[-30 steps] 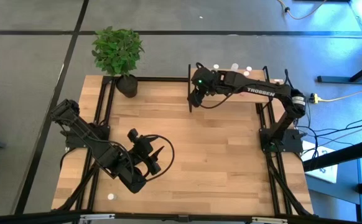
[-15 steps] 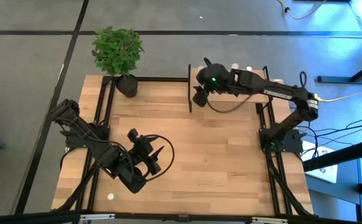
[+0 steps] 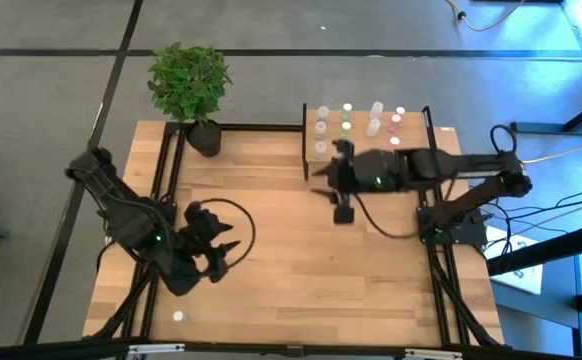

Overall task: Pick and place medicine bottles onto shelf by color
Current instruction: Put the green pill bottle aligned with the other green pill bottles on the shelf

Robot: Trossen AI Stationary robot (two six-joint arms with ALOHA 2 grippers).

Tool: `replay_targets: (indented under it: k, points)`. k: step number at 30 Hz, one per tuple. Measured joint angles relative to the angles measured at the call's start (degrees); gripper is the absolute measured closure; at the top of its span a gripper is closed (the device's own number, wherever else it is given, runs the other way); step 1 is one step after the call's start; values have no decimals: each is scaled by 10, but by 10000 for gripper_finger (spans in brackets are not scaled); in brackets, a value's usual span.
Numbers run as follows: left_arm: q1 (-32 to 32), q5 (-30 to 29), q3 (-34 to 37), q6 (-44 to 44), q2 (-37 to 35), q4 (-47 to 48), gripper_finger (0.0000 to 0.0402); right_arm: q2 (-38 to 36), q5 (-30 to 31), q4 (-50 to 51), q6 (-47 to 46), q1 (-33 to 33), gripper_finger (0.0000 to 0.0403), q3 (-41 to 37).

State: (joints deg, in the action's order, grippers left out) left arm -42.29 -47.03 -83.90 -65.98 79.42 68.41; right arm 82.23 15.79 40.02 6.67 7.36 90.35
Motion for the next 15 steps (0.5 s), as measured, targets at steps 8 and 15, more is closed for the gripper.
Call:
replay_targets:
  k: [8,15]
  points:
    - [-2,172,0,-195,-7,115,208,0,0,-10,-18,111,231,0]
    - [-2,250,0,-318,-7,171,208,0,1,-46,-71,172,231,0]
